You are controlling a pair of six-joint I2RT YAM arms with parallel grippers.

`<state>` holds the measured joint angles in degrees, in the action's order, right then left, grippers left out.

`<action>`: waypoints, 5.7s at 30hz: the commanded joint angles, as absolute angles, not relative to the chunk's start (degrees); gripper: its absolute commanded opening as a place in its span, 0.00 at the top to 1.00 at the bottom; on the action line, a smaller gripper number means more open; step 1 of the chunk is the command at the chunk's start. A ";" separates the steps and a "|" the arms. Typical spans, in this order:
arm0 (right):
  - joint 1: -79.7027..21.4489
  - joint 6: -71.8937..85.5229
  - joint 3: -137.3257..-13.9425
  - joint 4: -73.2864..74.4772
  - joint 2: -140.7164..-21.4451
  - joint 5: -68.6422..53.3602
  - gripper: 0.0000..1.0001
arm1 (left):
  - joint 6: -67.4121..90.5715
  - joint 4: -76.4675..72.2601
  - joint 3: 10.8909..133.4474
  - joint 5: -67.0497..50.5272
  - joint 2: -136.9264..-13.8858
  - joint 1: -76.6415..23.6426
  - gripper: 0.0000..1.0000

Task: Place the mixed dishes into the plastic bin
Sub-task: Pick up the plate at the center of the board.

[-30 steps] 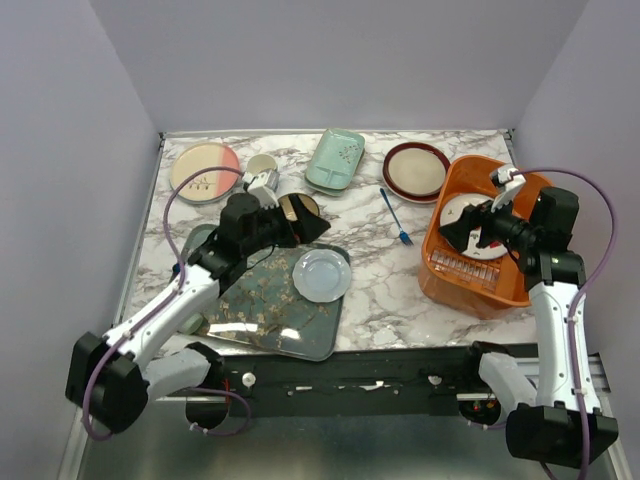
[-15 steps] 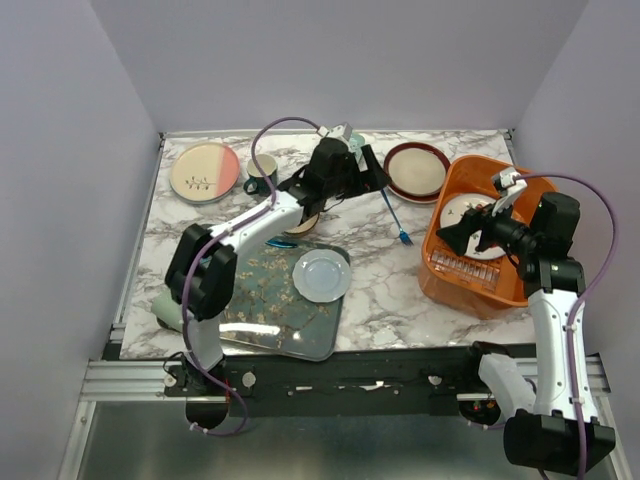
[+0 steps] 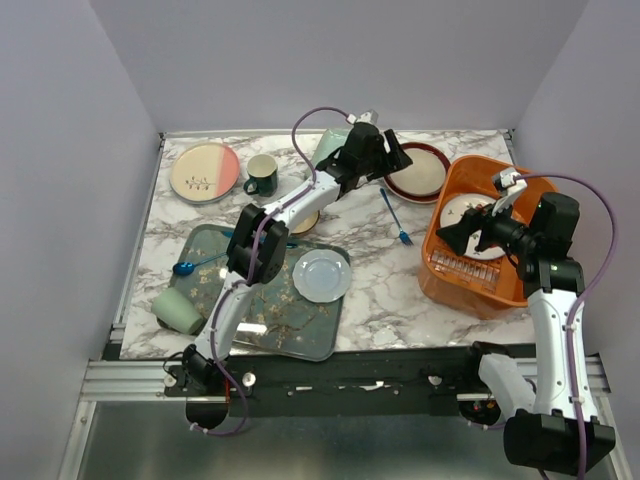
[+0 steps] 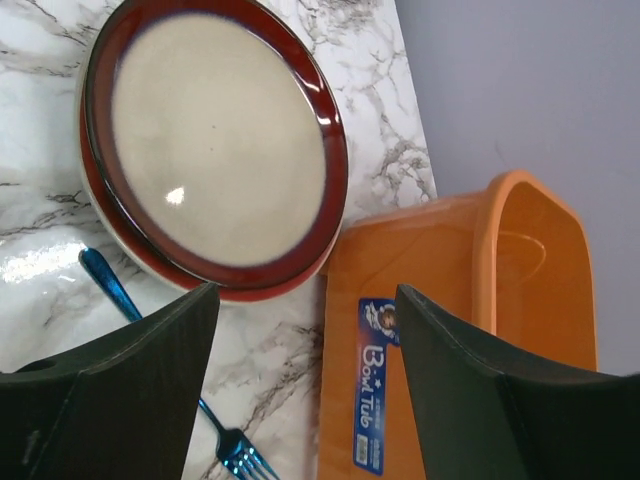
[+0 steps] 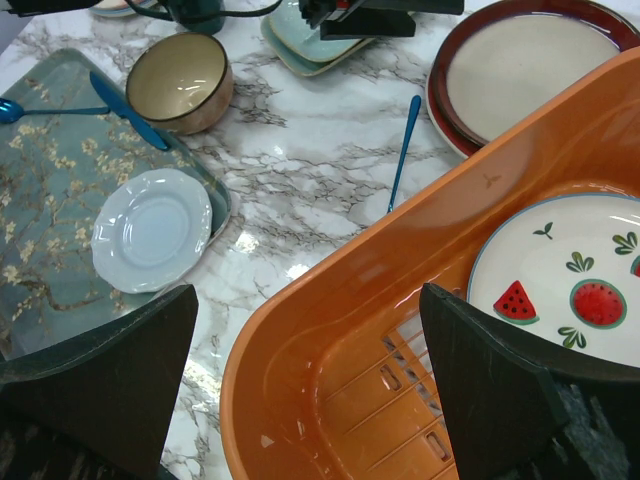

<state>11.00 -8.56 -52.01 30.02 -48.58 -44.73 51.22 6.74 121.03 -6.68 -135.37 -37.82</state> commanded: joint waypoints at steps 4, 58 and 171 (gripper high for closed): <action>11.51 -7.82 -51.50 29.09 -48.87 -44.39 0.00 | 58.27 6.06 127.79 -8.09 -143.25 -35.25 0.32; 11.51 -7.82 -51.59 29.00 -49.39 -43.42 0.00 | 67.24 10.37 139.39 -6.33 -156.18 -33.57 0.55; 13.10 -8.00 -51.15 28.74 -48.08 -43.95 0.00 | 64.60 8.52 131.92 -7.56 -148.44 -31.82 0.34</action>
<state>12.49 -8.49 -51.86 29.63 -49.04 -44.18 67.16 3.60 130.21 -10.11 -145.53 -31.33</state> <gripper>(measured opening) 0.995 0.650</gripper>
